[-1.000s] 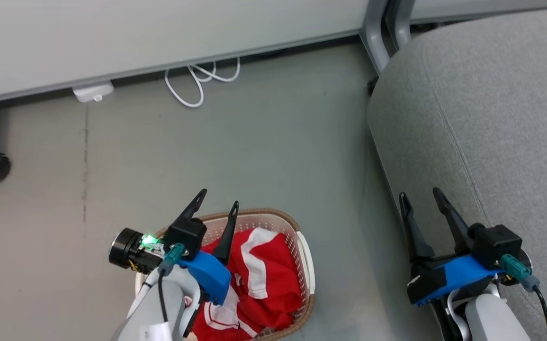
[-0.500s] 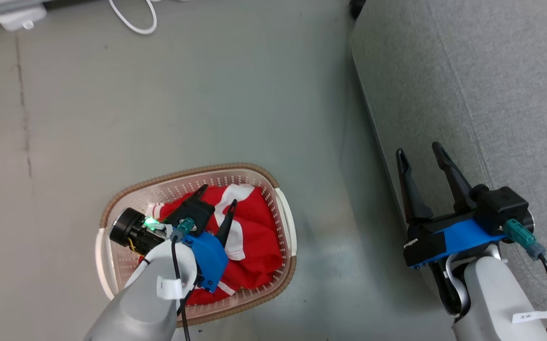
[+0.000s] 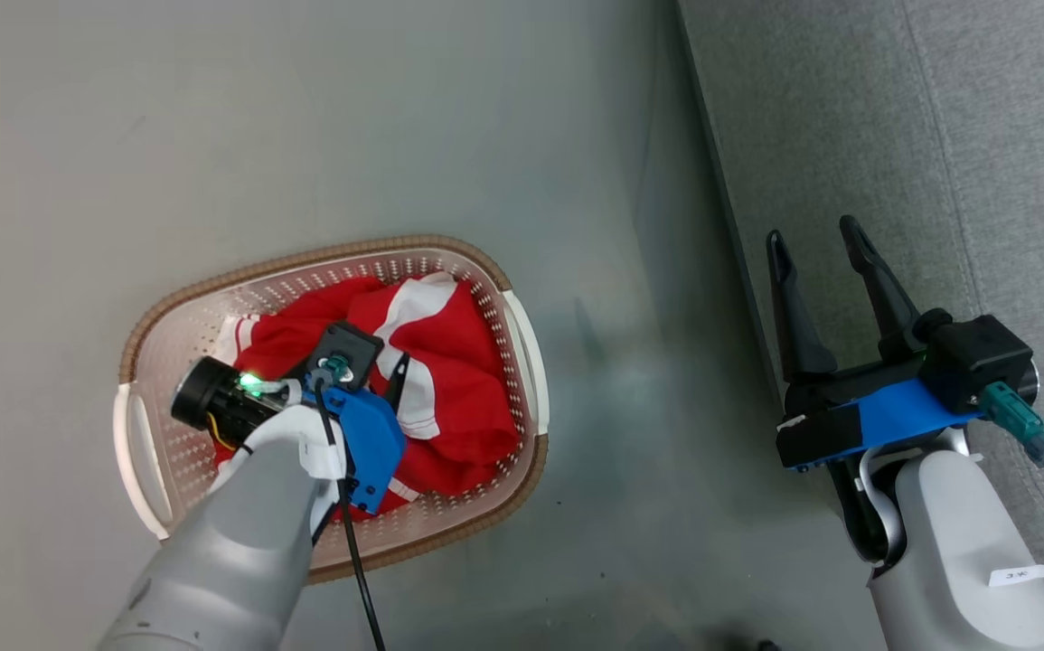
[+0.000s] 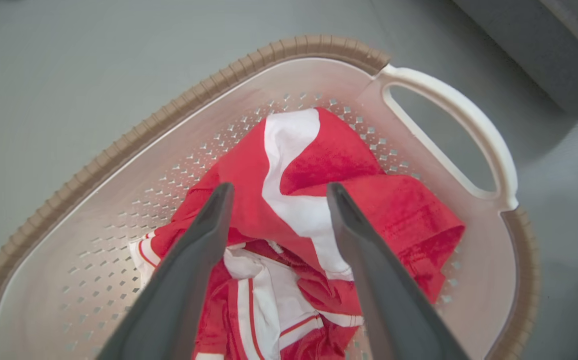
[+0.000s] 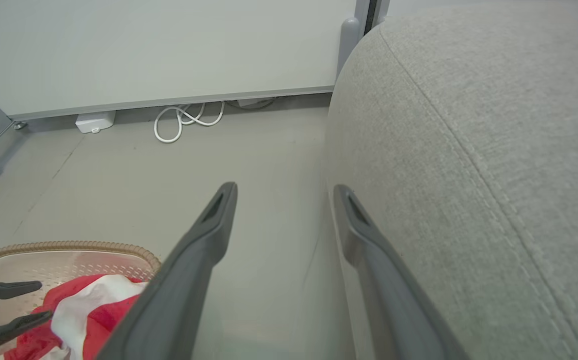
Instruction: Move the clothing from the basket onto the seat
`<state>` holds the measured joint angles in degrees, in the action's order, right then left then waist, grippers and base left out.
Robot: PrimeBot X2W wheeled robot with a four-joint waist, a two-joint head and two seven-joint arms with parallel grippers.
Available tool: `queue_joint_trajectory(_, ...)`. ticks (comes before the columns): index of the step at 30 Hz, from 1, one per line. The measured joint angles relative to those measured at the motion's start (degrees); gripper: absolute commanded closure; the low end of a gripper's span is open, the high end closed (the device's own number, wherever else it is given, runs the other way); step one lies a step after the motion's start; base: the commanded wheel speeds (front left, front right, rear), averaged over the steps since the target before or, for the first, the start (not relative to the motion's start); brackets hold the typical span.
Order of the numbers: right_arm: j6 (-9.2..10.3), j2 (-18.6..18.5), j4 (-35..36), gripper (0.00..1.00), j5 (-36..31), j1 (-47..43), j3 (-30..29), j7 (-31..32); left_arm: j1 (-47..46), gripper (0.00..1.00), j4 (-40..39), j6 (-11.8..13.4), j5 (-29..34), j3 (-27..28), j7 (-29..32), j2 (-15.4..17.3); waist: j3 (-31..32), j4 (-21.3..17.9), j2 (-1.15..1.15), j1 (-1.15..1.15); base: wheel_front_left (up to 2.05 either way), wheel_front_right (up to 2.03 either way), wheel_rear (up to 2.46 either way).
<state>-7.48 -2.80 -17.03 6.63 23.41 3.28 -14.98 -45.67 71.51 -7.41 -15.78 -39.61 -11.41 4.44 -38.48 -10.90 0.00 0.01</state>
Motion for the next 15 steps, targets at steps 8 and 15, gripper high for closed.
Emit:
queue_joint_trajectory(8, 0.00, -0.3, 1.2, 0.00, -0.1, 1.0, -0.4, 0.0, -3.9, 0.00, 1.6, 0.0, -1.4, -0.3, 1.9, 1.2, -4.3, -0.3, 0.00, 0.00, 0.00, 0.00, 0.00)
queue_joint_trajectory(15, 0.00, -0.5, 1.8, 0.00, -0.2, 1.7, -0.7, 0.0, -5.9, 0.00, 2.1, 0.6, -2.3, -0.2, 4.2, 1.7, -7.5, -0.4, 0.00, 0.00, 0.00, 0.00, 0.00)
